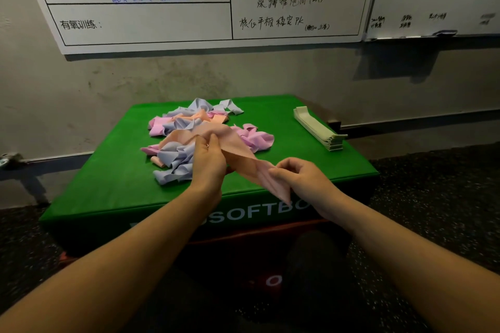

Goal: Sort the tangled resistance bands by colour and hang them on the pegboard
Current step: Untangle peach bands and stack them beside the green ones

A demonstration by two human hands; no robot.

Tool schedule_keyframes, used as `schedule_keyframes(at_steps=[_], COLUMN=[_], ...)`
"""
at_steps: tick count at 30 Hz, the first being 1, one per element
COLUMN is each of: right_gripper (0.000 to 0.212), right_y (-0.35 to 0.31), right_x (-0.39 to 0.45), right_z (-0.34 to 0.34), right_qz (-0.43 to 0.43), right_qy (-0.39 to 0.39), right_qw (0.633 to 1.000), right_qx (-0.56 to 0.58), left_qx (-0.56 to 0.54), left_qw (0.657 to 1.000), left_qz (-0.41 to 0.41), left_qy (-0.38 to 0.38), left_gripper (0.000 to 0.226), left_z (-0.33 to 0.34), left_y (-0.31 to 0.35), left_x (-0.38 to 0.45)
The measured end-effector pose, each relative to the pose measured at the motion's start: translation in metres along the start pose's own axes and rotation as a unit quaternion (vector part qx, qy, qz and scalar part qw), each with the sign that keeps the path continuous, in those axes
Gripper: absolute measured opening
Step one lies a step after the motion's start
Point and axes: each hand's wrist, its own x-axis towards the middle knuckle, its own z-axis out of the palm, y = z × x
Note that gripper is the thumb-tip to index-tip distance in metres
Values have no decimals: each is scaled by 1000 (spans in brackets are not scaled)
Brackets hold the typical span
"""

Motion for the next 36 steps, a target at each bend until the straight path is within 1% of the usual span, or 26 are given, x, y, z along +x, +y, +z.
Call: schedule_keyframes(at_steps=[2,4,7,8,10,11,12,13,14,16,18,20,23,25,26,28,30,31,33,34,36], right_gripper=[18,21,33,33,28,26,26,27,27,21,17,17,12,20,22,23,22,22,21,20,18], right_y=[1,0,-3,-4,-4,-5,-5,-5,-4,0,4,12,16,16,16,17,16,17,15,15,18], right_x=[-1,-2,-5,-6,-9,-10,-11,-11,-10,-6,-2,2,5,7,7,7,5,6,6,7,9], right_z=[-2,-1,-3,-4,-10,-12,-14,-15,-16,-14,-12,-12,-14,-14,-15,-15,-14,-15,-14,-13,-15], right_qz=[-6,0,13,21,35,39,40,43,48,67,84,77,30,-9,-17,-24,-33,-25,15,35,48], right_qy=[-9,-38,-67,-92,-162,-186,-193,-179,-148,-57,38,103,142,140,133,126,152,162,146,139,154], right_qw=[1000,996,989,983,958,947,945,950,961,981,987,988,989,980,977,981,981,983,988,985,979], right_qx=[24,81,129,159,236,258,262,252,227,171,131,83,-35,-140,-166,-145,-118,-77,50,92,121], left_qx=[45,71,78,82,88,84,83,81,80,74,86,109,110,114,115,116,101,83,46,34,42], left_qw=[998,995,995,995,995,995,995,995,995,995,993,988,986,986,986,987,989,992,996,998,998], left_qz=[42,67,51,48,45,42,42,43,47,58,77,105,125,120,120,115,105,95,70,58,50], left_qy=[0,2,21,26,28,29,31,34,37,36,25,9,-4,-2,-1,-6,-17,-20,-16,-10,6], left_gripper=[18,18,19,19,18,18,18,18,18,19,17,16,19,21,22,22,19,18,18,20,23], left_z=[-1,-1,1,1,1,1,0,-1,-2,-3,-3,0,6,9,9,10,10,11,10,9,6], left_y=[-2,-4,-6,-7,-7,-7,-8,-8,-8,-9,-13,-16,-18,-18,-18,-20,-22,-23,-23,-23,-25], left_x=[1,2,5,5,6,7,8,9,10,10,10,8,5,5,6,9,8,7,7,8,10])
